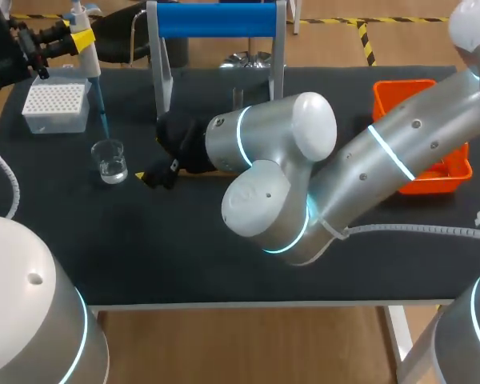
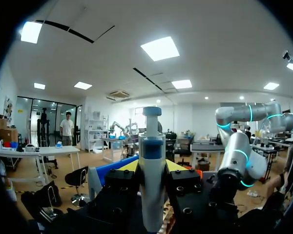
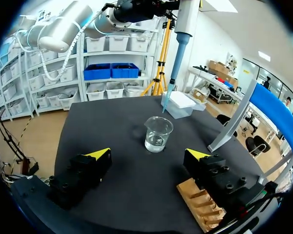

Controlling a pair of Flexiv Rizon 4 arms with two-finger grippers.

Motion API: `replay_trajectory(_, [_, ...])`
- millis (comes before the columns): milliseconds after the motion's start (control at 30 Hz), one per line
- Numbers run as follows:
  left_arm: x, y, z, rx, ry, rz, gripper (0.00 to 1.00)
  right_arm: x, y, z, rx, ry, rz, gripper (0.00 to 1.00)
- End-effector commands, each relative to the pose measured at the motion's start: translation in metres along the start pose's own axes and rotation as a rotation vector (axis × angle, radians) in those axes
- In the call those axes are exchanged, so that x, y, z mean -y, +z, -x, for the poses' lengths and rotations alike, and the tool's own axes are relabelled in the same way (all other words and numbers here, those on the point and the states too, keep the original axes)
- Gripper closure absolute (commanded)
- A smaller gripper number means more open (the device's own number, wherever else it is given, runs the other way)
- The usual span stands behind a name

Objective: Invert the test tube, pick up the pipette, mount the tip to pipette, aspirate from beaker and dispense into the tube, eject the tip, return the pipette, and cap with the stopper.

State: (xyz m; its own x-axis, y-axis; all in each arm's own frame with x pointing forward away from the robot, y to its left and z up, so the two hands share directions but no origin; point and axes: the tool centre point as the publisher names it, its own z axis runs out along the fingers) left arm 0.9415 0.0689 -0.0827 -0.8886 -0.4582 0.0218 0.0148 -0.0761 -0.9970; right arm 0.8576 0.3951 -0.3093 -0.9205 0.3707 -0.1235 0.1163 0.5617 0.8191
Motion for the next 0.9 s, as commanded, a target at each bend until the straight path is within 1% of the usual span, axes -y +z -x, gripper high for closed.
replay_trajectory(33, [-0.0001, -0.0003, 0.0000, -0.002, 0.001, -0.001, 1.00, 0.0047, 0.0048, -0.0006, 0.003, 0.005, 0.024, 0.00])
replay_trajectory(133, [-0.0001, -0.0003, 0.0000, -0.002, 0.001, -0.001, 1.00, 0.0044, 0.0046, -0.0007, 0.003, 0.009, 0.026, 0.00])
replay_trajectory(200, [-0.0001, -0.0003, 0.0000, -0.002, 0.001, -0.001, 1.00, 0.0027, -0.0002, -0.0036, 0.002, 0.017, 0.037, 0.00])
replay_trajectory(900, [-0.0001, -0.0003, 0.0000, -0.002, 0.001, -0.001, 1.00, 0.0027, -0.0002, -0.0036, 0.002, 0.017, 0.037, 0.00])
